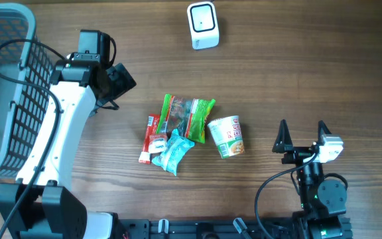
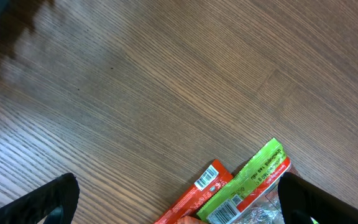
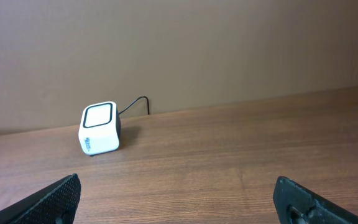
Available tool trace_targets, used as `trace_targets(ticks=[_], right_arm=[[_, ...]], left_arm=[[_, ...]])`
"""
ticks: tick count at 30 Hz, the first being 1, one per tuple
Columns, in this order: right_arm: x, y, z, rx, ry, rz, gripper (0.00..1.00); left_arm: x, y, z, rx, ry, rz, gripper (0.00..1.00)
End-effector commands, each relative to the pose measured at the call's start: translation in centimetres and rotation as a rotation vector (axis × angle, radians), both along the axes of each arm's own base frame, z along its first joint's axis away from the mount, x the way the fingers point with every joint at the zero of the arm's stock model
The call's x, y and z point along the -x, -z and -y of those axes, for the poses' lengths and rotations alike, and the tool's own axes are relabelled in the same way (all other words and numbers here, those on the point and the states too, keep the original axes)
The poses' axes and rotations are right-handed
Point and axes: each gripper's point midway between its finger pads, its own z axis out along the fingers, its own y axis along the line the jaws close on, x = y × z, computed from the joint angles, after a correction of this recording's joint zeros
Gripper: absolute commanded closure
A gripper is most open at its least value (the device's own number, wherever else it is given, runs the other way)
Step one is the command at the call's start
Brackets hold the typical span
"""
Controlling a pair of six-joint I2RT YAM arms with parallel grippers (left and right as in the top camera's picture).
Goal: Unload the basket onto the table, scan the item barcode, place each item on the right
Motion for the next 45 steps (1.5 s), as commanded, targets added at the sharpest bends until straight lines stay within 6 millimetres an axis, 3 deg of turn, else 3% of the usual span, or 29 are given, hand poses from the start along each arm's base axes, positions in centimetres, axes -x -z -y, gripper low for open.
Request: trace_targets(ticks=[1,6,8,10,12,13,16,18,22,23,25,27,30,34,37,42,45], right_arm=[[0.0,-0.2,0.1,-0.003,0.006,0.009,0.0],[0.1,-0.5,-0.7,-0.012,-0.042,0.022,0.0],[0.3,0.1,-2.9,-0.002,-0.17,-0.006,0.0],[0.8,-0.4,-3.3,-0.049,-0.194,-0.047,0.0],[1.6,-4.0,-3.1,-0.025,-0.19,-0.033,0.0],[2.2,-7.0,-2.9,0.007,-0.19,-0.048,0.0],[2.7,-11.3,-3.2,0.051,-0.212,-0.186,0.0],[2.2,-12.1,-4.4,0.128,-0.291,-0.344,0.0],[-0.6,-10.2,-8.3,0.059,-0.503,-0.675,0.0],[-2.2,-8.9,-10.0,0.013,-0.591,-0.743,0.0],[-4.1,-4.9,-10.4,-0.021,-0.589,-0.893,0.0],[-4.2,-1.0,-10.7,-0.04,-0.61,-1.054,0.0],[-2.9,2.6,-13.2,-0.045,-0.87,-1.166,0.01],[-2.1,8.6,-13.5,-0.093,-0.926,-1.354,0.09],[-2.7,10.4,-13.7,-0.099,-0.937,-1.366,0.11],[-2.8,10.9,-14.6,-0.072,-0.962,-1.354,0.11],[-2.4,12.4,-15.1,-0.075,-0.956,-1.343,0.1]], left_arm=[[-0.5,-0.6,0.0,0.004,0.012,0.018,0.0],[-0.5,-0.6,0.0,0.004,0.012,0.018,0.0],[-0.5,-0.6,0.0,0.004,0.012,0.018,0.0],[-0.5,-0.6,0.0,0.004,0.012,0.018,0.0],[-0.5,-0.6,0.0,0.004,0.012,0.018,0.0],[-0.5,-0.6,0.0,0.004,0.012,0.018,0.0],[-0.5,-0.6,0.0,0.004,0.012,0.018,0.0],[-0.5,-0.6,0.0,0.004,0.012,0.018,0.0],[-0.5,-0.6,0.0,0.004,0.012,0.018,0.0],[-0.5,-0.6,0.0,0.004,0.012,0.018,0.0],[-0.5,-0.6,0.0,0.004,0.012,0.018,0.0],[-0.5,-0.6,0.0,0.004,0.012,0.018,0.0],[-0.5,-0.6,0.0,0.004,0.012,0.018,0.0],[-0.5,-0.6,0.0,0.004,0.012,0.018,0.0],[-0.5,-0.6,0.0,0.004,0.012,0.018,0.0],[-0.5,-0.6,0.0,0.004,0.012,0.018,0.0],[-0.5,-0.6,0.0,0.004,0.012,0.018,0.0]])
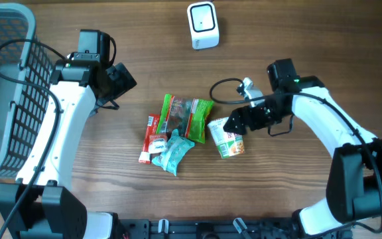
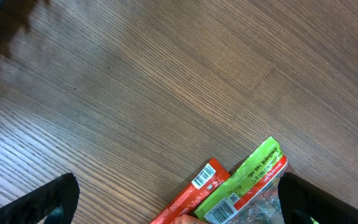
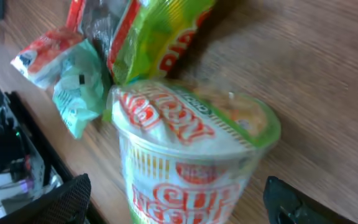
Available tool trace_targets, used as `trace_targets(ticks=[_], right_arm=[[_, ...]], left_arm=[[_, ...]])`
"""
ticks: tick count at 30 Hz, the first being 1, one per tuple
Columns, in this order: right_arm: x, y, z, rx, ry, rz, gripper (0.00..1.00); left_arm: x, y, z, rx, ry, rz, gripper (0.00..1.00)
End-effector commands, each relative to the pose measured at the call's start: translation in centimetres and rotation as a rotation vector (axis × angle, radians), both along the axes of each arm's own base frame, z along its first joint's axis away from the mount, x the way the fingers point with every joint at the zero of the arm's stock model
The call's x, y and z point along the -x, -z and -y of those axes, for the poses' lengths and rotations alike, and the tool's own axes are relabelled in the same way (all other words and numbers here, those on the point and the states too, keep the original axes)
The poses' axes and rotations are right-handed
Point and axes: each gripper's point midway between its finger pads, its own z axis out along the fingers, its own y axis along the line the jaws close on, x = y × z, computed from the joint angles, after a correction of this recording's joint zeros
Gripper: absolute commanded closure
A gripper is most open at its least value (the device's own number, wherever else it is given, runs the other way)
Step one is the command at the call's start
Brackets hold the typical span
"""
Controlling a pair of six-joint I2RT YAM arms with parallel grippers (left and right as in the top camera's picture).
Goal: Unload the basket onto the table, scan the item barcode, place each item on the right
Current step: 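Reach right gripper to the cup noodles and grasp it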
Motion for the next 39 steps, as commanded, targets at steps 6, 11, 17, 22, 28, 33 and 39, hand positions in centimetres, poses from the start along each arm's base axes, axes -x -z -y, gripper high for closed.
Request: trace_targets(ticks=[6,11,17,22,28,33,39], right_arm=[[2.0,3.6,-1.4,-0.093,0.02,-0.018,0.14],[2.0,3.7,-1.4,-0.095,0.012,-0.007,0.14],[1.3,2.0,-2.1,-0.181,0.014,0.003,0.13],[-0.6,0.5,-1.8,-0.2,0.035,0.046,0.1],[0.8,0.8,-2.5,-0.191,-0.016,0.023,0.09],[2.1,2.9,-3.0,-0.043,-0.078,0.036,0.09],[2.6,4.0,-2.8,-0.039,-0.08,0.043,0.15]], left_arm=[[-0.4,-0.5,-0.2,-0.006,0.008,0.017,0.0],[-0.4,-0.5,-0.2,-0.006,0.008,0.017,0.0],[-0.4,-0.5,-0.2,-0.006,0.008,0.017,0.0],[-0.4,-0.5,-0.2,-0.006,0.008,0.017,0.0],[-0.4,-0.5,-0.2,-0.006,0.008,0.017,0.0],[-0.4,-0.5,-0.2,-0.006,0.008,0.017,0.0],[-0.4,-0.5,-0.2,-0.006,0.008,0.017,0.0]])
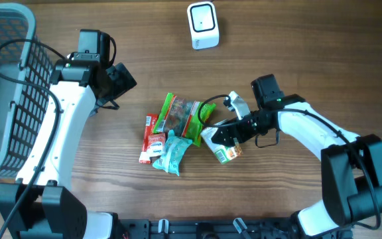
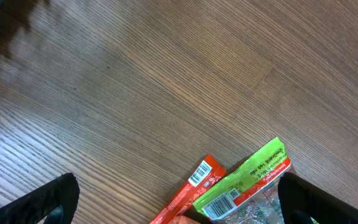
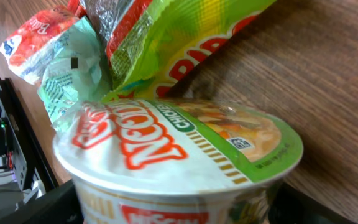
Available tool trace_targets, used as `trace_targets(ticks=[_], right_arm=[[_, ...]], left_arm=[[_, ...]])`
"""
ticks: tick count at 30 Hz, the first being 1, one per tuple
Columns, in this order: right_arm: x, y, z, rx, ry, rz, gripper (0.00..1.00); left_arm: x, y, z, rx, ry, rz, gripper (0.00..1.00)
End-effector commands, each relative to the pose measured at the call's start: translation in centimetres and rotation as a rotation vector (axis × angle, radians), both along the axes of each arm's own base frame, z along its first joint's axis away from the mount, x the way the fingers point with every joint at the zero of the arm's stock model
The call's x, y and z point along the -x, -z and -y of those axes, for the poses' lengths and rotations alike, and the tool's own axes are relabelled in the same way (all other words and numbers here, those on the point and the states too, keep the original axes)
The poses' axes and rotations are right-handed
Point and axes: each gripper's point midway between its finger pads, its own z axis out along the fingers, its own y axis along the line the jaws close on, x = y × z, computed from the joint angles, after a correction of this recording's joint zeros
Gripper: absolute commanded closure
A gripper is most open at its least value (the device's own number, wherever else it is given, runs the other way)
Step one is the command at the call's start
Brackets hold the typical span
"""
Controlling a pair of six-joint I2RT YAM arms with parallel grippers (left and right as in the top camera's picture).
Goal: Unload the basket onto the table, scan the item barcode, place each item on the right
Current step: 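Reach right gripper to the cup noodles and grasp it, then carry the cup noodles right and set it on the table's right side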
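A cup noodle (image 1: 221, 150) lies on its side at the right of the snack pile. In the right wrist view the cup (image 3: 179, 143) fills the gap between the fingers. My right gripper (image 1: 225, 137) is open around it, one finger on each side (image 3: 178, 208). The white barcode scanner (image 1: 202, 24) stands at the table's far edge. Above the table, up and left of the pile, my left gripper (image 1: 122, 79) hangs open and holds nothing (image 2: 179, 202).
A green snack bag (image 1: 186, 114) and a red stick pack (image 1: 151, 136) lie left of the cup, their barcodes showing in the left wrist view (image 2: 219, 202). A teal packet (image 1: 171, 151) lies below them. A grey wire basket (image 1: 5, 86) fills the left edge.
My right gripper has moved left and closer, so the cup now sits between its fingers. The cup and the snack packs have shifted a little to the left. The left arm has not moved.
At first my right gripper rested open at the table's near right edge, facing the scanner. Then it was beside the cup noodle, open. Now it brackets the cup, and the pile has been nudged left. The left arm stayed in place throughout.
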Motion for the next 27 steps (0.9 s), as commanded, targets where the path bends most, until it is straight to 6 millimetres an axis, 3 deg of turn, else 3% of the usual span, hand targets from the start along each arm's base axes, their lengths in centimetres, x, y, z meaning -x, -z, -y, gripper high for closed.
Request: trace_targets(ticks=[1,4,16,22,27], right_arm=[[0.4,0.6,0.1,0.008,-0.014,0.001,0.21],[0.4,-0.3,-0.6,-0.046,-0.016,-0.009,0.32],[-0.3,-1.0,-0.8,-0.059,0.034,-0.016,0.41],[-1.3,-4.2,-0.3,-0.085,0.098,0.046,0.43],[-1.9,-7.8,2.0,-0.107,0.192,0.109,0.44]], left_arm=[[-0.4,-0.5,-0.2,-0.006,0.009,0.017,0.0],[-0.4,-0.5,-0.2,-0.006,0.009,0.017,0.0],[-0.4,-0.5,-0.2,-0.006,0.009,0.017,0.0],[-0.4,-0.5,-0.2,-0.006,0.009,0.017,0.0],[-0.4,-0.5,-0.2,-0.006,0.009,0.017,0.0]])
